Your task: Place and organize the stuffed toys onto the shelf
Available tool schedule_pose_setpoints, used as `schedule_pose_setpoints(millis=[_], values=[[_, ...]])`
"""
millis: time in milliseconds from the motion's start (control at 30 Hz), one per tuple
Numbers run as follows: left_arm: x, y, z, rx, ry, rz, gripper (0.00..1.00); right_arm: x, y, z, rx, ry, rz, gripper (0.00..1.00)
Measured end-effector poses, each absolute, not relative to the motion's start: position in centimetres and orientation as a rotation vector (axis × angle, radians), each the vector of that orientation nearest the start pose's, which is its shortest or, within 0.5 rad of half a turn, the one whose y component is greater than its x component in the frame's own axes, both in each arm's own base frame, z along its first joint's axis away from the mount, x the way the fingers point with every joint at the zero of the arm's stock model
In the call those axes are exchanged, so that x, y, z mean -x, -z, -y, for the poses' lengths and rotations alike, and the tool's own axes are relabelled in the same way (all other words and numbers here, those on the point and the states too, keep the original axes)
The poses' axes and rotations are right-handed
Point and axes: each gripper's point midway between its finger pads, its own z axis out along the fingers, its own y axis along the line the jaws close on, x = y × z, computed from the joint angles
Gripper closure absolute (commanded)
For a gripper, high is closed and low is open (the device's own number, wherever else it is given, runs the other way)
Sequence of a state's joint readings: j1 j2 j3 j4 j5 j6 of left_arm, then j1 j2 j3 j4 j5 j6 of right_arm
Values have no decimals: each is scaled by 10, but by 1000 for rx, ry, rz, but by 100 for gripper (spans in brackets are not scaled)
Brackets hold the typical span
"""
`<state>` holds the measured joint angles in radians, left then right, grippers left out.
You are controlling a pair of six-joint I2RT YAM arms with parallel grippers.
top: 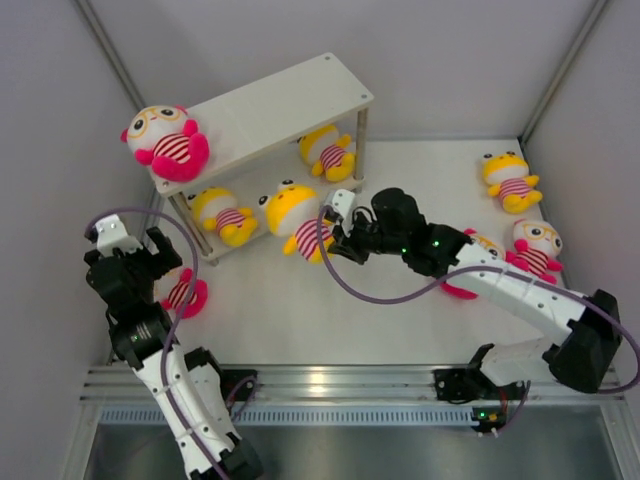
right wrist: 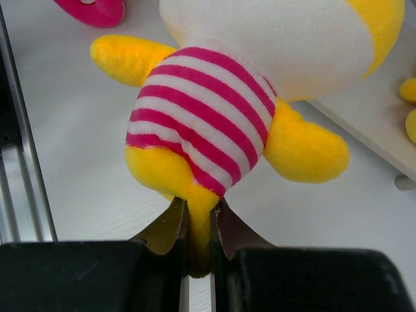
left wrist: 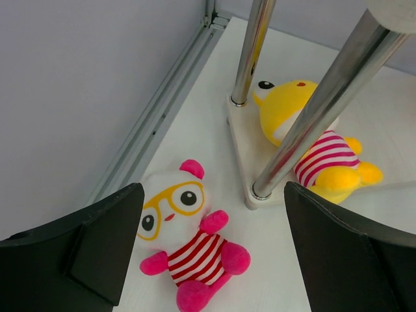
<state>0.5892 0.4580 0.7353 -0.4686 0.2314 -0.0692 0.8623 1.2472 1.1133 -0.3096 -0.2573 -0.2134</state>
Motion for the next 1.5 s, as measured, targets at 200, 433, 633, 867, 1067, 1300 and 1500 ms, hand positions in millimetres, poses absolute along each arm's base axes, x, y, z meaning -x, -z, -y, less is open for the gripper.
schedule_pose_setpoints(millis=[200, 433, 633, 867, 1067, 1300, 1500], values=[[-226, -258, -98, 366, -174, -1830, 1, -258, -233, -360, 1285, -635, -1691, 100], [-221, -242, -97, 347, -176, -1897, 1, -314, -234, -408, 1191, -590, -1739, 100], [-220, -232, -104, 383, -162, -1935, 1, -360, -198, -445, 1119, -561, -1796, 100], [-219, -221, -99, 395, -92, -1976, 1, -383, -153, -451, 1079, -517, -1848, 100], [-219, -221, -94, 371, -59, -1977, 1, -394, -146, -466, 1072, -540, -1801, 93], [-220, -221, -91, 354, -45, -1976, 2, -399, -128, -476, 1084, -560, -1799, 33], [-219, -221, -91, 352, -42, -1977, 2, -391, -142, -460, 1058, -541, -1784, 12]])
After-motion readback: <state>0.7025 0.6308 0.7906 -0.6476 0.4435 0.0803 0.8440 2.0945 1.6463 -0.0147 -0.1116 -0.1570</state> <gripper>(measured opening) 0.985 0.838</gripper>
